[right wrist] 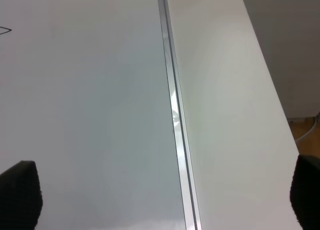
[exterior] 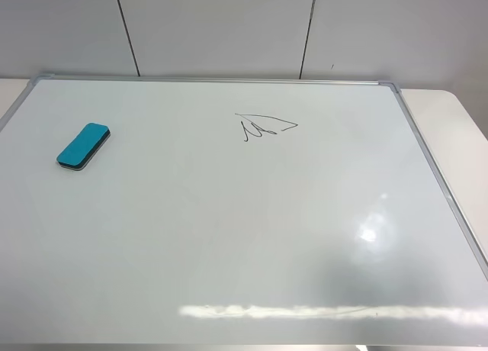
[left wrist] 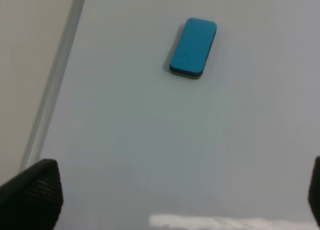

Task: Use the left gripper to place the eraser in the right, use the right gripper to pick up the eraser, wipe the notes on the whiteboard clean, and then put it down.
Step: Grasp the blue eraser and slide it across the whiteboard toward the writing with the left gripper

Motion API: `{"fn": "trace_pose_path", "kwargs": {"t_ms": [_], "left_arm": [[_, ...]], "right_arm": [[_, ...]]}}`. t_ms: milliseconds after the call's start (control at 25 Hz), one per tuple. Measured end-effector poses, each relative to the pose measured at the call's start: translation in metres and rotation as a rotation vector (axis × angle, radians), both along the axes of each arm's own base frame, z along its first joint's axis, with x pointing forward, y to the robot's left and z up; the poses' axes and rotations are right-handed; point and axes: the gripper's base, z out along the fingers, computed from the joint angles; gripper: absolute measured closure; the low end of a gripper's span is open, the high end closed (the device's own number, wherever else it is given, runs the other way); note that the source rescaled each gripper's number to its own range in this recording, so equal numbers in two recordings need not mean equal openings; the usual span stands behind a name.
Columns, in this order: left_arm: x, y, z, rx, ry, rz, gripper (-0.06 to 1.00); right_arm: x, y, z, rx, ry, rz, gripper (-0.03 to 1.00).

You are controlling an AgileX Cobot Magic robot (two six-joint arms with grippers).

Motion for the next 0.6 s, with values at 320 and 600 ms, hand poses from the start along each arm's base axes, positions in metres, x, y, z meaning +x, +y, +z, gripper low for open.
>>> {"fn": "trace_pose_path", "kwargs": {"t_ms": [320, 600], "left_arm": [[0.0000, 0.0001, 0.0000, 0.002, 0.000, 0.000, -0.06], [0.0000, 0.0001, 0.0000, 0.002, 0.000, 0.000, -0.06]], "right_arm": [[0.0000, 0.0000, 0.0000, 0.000, 0.000, 0.000, -0.03], [0.0000, 0.0000, 0.0000, 0.000, 0.000, 0.000, -0.03]]}}
